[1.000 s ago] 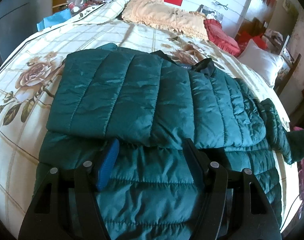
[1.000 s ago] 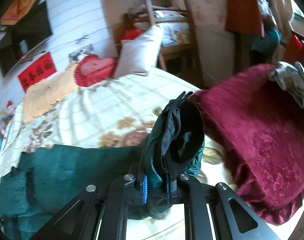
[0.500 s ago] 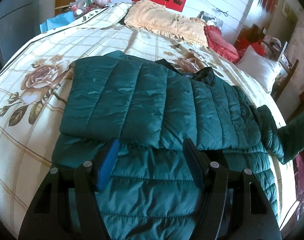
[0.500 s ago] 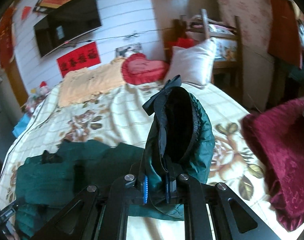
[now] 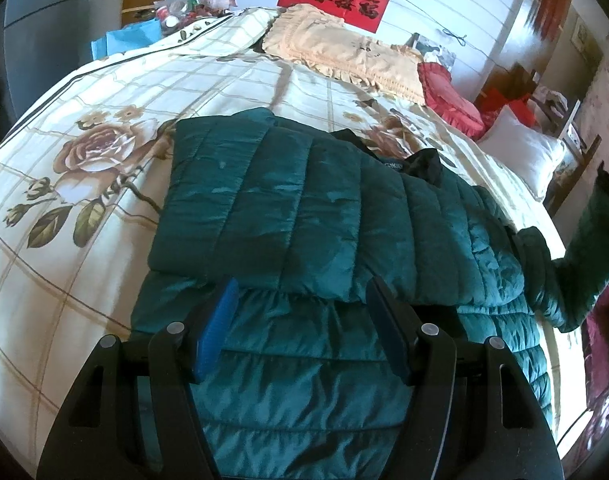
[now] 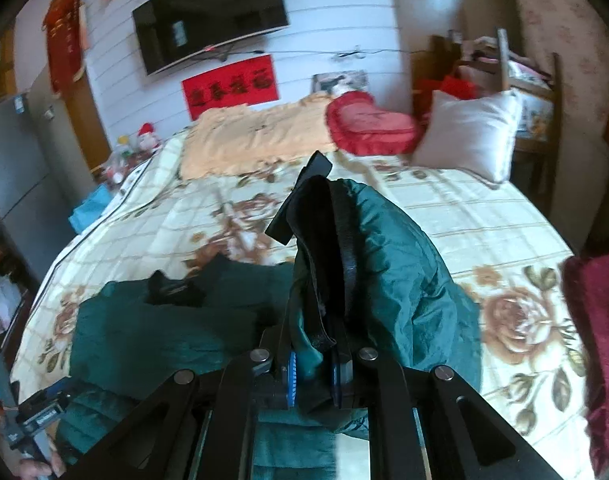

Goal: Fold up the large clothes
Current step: 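Carry the sleeve with the right tool across the jacket front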

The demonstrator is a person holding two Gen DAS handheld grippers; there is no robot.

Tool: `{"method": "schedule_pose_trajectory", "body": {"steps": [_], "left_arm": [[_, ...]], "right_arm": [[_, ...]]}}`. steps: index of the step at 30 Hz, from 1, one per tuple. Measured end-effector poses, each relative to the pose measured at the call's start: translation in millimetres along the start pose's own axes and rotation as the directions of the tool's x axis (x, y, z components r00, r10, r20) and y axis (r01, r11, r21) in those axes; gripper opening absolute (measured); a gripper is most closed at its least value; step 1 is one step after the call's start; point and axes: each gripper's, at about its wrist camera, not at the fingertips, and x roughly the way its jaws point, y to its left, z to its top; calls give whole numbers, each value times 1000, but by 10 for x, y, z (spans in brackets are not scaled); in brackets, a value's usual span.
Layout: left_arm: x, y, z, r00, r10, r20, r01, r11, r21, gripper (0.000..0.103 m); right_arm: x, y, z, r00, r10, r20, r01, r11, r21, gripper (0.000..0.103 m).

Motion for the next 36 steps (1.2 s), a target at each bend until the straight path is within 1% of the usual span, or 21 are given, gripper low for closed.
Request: {"method": "schedule_pose_trajectory", "body": {"steps": [4, 10, 15, 21, 26, 31, 34, 35, 36], "left_arm": [[-2, 68, 18, 1000, 0, -2, 0, 1000, -12, 66], [-21, 142, 28, 1000, -10, 0, 10, 999, -35, 66], [-28, 186, 45, 1000, -16, -2, 16, 999, -45, 66], [-11, 238, 41, 1000, -14, -8, 13, 998, -54, 66], [34, 286, 24, 1000, -14, -17, 13, 998, -65, 66], [76, 296, 11, 1000, -12, -25, 10, 998, -67, 66], [87, 303, 11, 1000, -13, -27, 11, 997, -72, 66], [86, 300, 10, 999, -15, -29, 13, 997, -75, 66], [81, 300, 8, 999, -16, -28, 14, 997, -75, 66]], "right_arm": [[129, 260, 9, 999, 47, -27, -48, 998, -27, 11], [374, 756, -49, 990, 118, -78, -124, 989, -83, 11], [630, 1153, -164, 976, 173, -134, -188, 976, -106, 11], [922, 1548, -303, 951, 231, -206, -258, 959, -116, 11], [1115, 1734, -425, 932, 254, -257, -292, 949, -122, 11], [1282, 1874, -575, 908, 280, -311, -327, 939, -111, 12], [1356, 1927, -633, 900, 277, -337, -331, 937, -113, 12], [1385, 1928, -642, 896, 277, -348, -332, 937, -106, 13], [1405, 1927, -648, 890, 285, -355, -338, 936, -96, 16]]}}
